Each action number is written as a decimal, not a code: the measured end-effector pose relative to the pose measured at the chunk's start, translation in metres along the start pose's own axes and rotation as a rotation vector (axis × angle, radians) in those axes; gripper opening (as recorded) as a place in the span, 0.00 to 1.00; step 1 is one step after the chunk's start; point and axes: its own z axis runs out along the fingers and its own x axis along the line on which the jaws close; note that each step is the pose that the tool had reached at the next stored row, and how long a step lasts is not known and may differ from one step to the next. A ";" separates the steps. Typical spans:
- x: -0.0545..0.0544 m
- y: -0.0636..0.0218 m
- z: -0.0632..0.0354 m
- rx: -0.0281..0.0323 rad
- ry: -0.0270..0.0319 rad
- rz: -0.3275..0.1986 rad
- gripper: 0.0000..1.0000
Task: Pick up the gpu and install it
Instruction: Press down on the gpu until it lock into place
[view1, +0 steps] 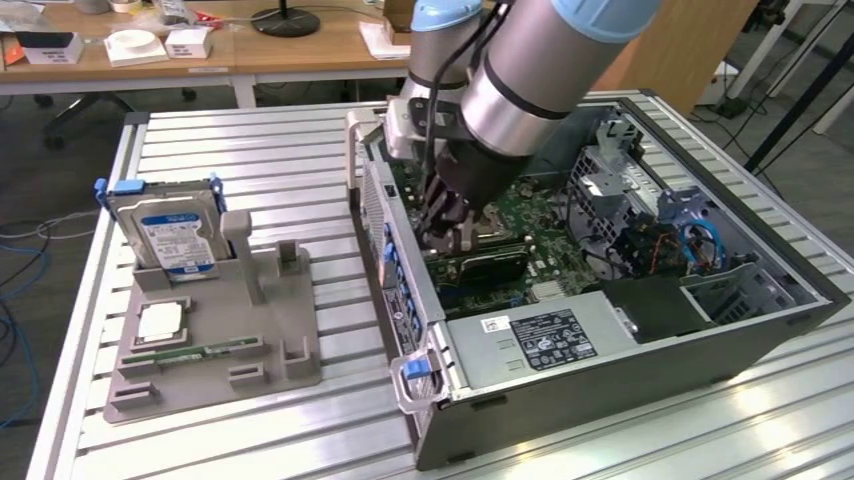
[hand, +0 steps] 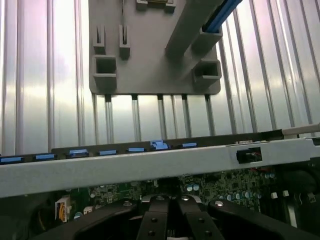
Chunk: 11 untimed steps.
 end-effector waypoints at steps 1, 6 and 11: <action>0.000 -0.0001 0.0003 -0.0014 -0.0001 0.001 0.11; 0.002 -0.0006 0.0035 -0.0056 -0.0019 0.013 0.11; 0.003 -0.0053 0.0085 -0.0044 -0.0024 0.013 0.11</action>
